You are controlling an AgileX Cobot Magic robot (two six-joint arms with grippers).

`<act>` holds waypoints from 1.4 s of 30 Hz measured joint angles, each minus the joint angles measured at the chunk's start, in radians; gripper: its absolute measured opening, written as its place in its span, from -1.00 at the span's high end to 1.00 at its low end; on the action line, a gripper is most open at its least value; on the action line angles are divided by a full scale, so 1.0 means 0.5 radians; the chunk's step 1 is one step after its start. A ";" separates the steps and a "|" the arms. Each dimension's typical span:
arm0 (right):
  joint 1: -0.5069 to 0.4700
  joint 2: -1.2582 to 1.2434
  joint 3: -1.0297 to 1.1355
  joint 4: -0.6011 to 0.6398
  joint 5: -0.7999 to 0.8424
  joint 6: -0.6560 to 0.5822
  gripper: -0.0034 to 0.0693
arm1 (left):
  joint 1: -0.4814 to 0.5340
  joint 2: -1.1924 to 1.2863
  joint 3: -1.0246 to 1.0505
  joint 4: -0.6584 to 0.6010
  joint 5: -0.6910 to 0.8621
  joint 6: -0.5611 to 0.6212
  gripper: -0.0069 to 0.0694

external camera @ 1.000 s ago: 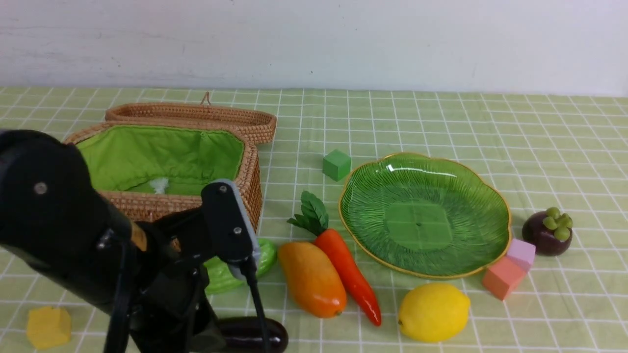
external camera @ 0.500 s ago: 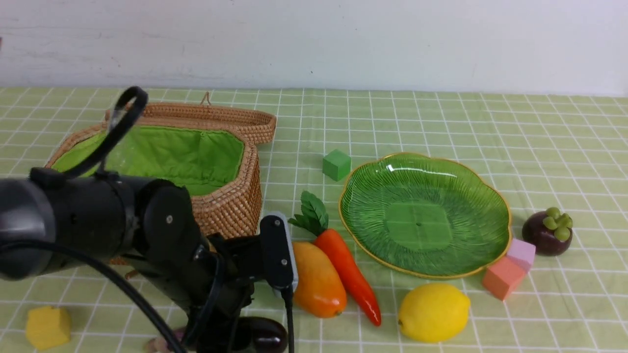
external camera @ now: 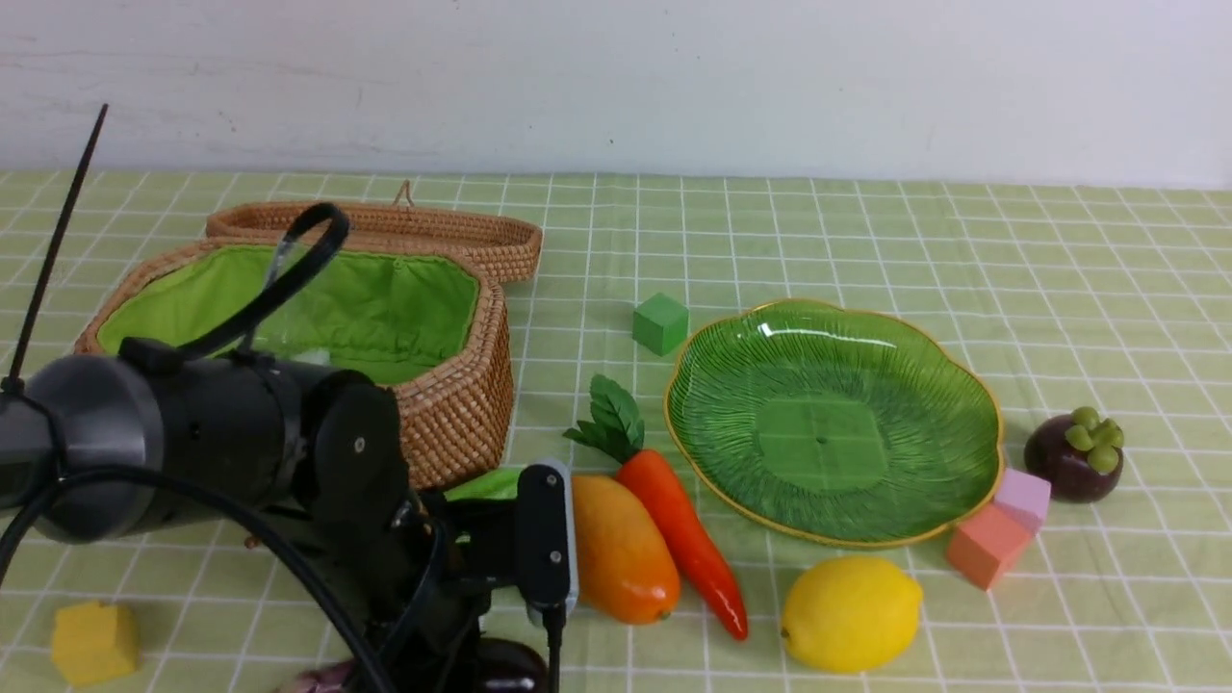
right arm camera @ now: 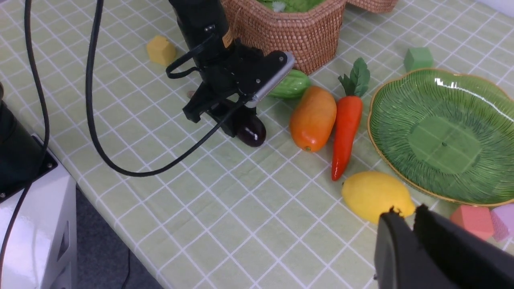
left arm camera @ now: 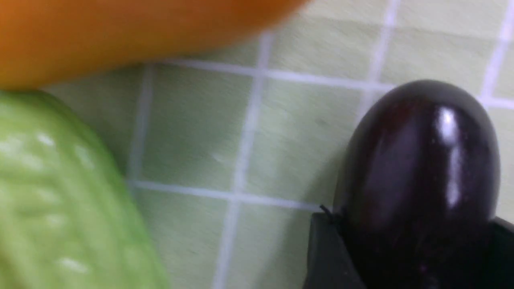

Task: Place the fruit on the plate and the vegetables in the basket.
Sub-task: Use the left arm to grab an eggplant and put it into the left basket

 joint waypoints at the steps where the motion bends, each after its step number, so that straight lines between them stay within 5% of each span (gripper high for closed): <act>1: 0.000 0.000 0.000 0.000 0.000 0.000 0.70 | 0.000 -0.058 0.007 -0.020 0.038 -0.043 -0.24; 7: 0.000 -0.001 0.000 0.000 0.000 0.000 0.69 | 0.000 -0.569 0.013 -0.024 0.025 -0.361 -0.24; 13: 0.000 -0.001 0.000 0.002 -0.206 0.000 0.67 | 0.053 -0.947 -0.034 0.394 -0.343 -0.727 -0.24; 23: 0.000 -0.001 0.002 0.058 -0.380 0.000 0.66 | 0.506 -0.401 -0.513 0.796 -0.619 -0.932 -0.24; 31: 0.000 -0.001 0.002 0.071 -0.275 0.000 0.66 | 0.605 -0.123 -0.665 0.911 -0.725 -0.937 -0.25; 38: 0.000 -0.001 0.002 0.075 -0.255 0.000 0.66 | 0.605 -0.114 -0.669 1.001 -0.982 -0.937 -0.87; 42: 0.000 -0.001 0.002 0.076 -0.254 0.000 0.66 | 0.605 -0.136 -0.669 0.971 -0.939 -0.952 -0.88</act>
